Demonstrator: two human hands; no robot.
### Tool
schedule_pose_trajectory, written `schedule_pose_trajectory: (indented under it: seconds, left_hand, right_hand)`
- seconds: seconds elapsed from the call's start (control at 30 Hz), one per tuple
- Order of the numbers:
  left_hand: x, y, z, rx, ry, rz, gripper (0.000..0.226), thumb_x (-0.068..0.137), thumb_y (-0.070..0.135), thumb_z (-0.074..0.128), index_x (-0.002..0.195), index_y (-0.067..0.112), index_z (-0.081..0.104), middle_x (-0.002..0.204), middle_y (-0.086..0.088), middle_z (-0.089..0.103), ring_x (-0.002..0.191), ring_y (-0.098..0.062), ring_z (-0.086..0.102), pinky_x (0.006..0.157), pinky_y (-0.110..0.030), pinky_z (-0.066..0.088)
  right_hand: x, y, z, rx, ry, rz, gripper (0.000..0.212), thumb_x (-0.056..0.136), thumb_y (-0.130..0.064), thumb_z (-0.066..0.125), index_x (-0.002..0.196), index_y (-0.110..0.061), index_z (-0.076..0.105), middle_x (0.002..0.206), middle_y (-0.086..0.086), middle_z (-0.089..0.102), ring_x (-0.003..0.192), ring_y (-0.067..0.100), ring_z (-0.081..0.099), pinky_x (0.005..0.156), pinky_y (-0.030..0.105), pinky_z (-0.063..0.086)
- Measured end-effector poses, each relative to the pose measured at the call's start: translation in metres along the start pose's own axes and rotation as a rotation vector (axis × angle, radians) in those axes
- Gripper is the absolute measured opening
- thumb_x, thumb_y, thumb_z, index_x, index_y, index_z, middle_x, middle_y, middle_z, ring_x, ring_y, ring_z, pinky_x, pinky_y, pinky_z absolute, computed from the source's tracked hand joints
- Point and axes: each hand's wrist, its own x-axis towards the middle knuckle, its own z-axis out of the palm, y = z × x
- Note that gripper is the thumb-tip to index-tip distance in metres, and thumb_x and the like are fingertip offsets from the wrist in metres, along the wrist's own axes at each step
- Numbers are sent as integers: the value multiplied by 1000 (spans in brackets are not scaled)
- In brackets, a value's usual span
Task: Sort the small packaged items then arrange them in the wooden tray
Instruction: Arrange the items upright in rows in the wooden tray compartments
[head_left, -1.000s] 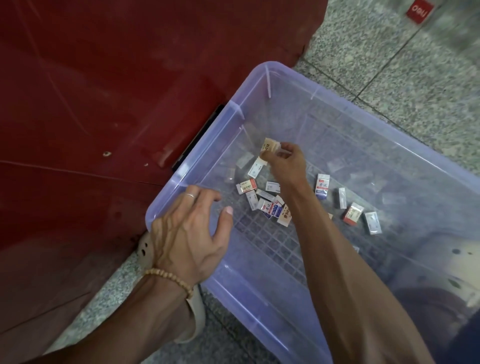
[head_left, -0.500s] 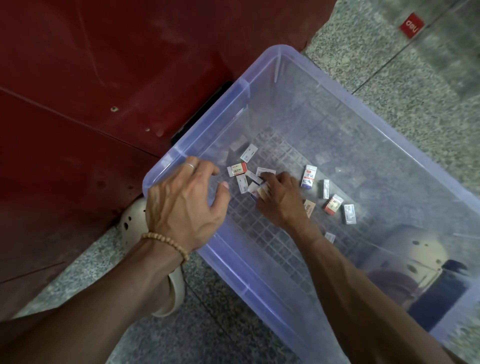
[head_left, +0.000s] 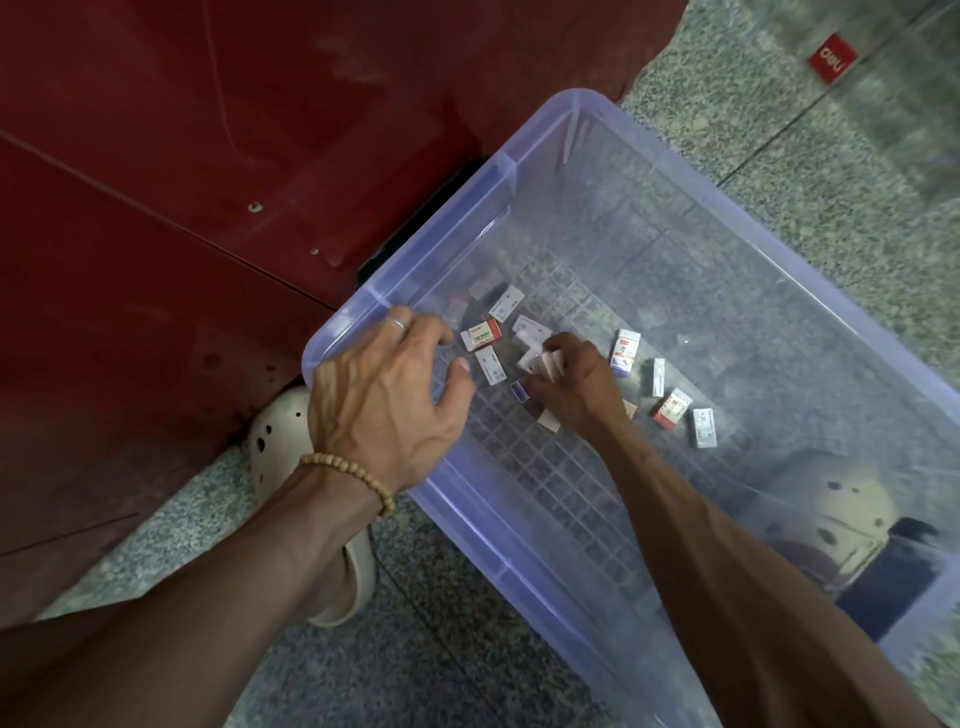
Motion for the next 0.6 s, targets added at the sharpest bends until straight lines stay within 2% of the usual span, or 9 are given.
schedule_pose_trajectory:
  seconds: [0.07, 0.13, 0.2, 0.3, 0.4, 0.47, 0.5, 0.57, 0.6]
  left_hand:
    - [0, 0, -1, 3, -3, -12, 30, 85, 44, 45, 98, 23, 61, 98, 6, 63, 75, -20, 65, 59, -34, 49]
    - [-1, 1, -1, -2, -8, -21, 30, 85, 45, 45, 98, 23, 62, 100, 6, 63, 75, -21, 65, 61, -36, 50]
    - [-1, 3, -3, 10, -21, -19, 32, 85, 46, 44, 100, 23, 62, 102, 6, 63, 77, -20, 65, 62, -35, 49]
    - [-1, 3, -5, 15, -76, -2, 28, 92, 44, 49, 107, 24, 61, 107, 6, 61, 84, -19, 65, 65, -33, 46]
    - [1, 6, -17, -179, -129, 8, 24, 95, 37, 51, 110, 20, 61, 106, 5, 58, 92, -17, 62, 76, -36, 50]
    - [7, 18, -35, -372, -95, -34, 24, 96, 35, 54, 112, 19, 61, 104, 5, 58, 92, -12, 59, 85, -33, 50]
    - [10, 26, -47, -456, -91, -58, 25, 95, 34, 57, 114, 19, 61, 103, 5, 59, 89, -8, 59, 83, -26, 49]
    - [13, 42, -71, -632, -121, -94, 26, 92, 31, 62, 115, 18, 63, 99, 5, 62, 81, -5, 62, 67, -14, 48]
    - [13, 50, -84, -714, -137, -98, 23, 91, 28, 64, 112, 17, 65, 96, 2, 65, 78, -8, 64, 59, -13, 47]
  right_hand:
    - [-4, -8, -13, 142, 6, 55, 34, 83, -18, 76, 113, -14, 60, 92, 5, 64, 73, 17, 62, 61, 25, 49]
    - [-15, -19, -30, 383, -40, 132, 27, 86, -14, 76, 108, -14, 61, 80, -1, 64, 64, 9, 61, 52, 20, 48]
    - [-28, -30, -46, 679, -91, 206, 18, 85, -14, 76, 99, -14, 65, 74, 3, 65, 64, 16, 62, 50, 24, 46]
    - [-52, -48, -68, 914, -208, 223, 15, 81, -13, 77, 93, -16, 68, 84, 10, 64, 70, 21, 57, 53, 27, 44]
    - [-74, -70, -89, 976, -330, 198, 30, 69, -15, 81, 96, -13, 67, 88, 9, 69, 67, 18, 58, 53, 26, 42]
    - [-88, -87, -103, 954, -382, 152, 30, 67, -13, 83, 94, -15, 69, 87, 9, 70, 64, 16, 61, 49, 25, 43]
    - [-95, -97, -110, 944, -402, 125, 28, 69, -14, 80, 94, -16, 70, 89, 11, 69, 63, 16, 62, 49, 24, 44]
    - [-108, -116, -124, 932, -432, 72, 30, 70, -15, 76, 98, -14, 68, 93, 16, 67, 64, 18, 63, 49, 24, 46]
    - [-115, -126, -131, 930, -443, 46, 34, 69, -15, 77, 101, -11, 67, 94, 17, 67, 64, 20, 63, 48, 24, 46]
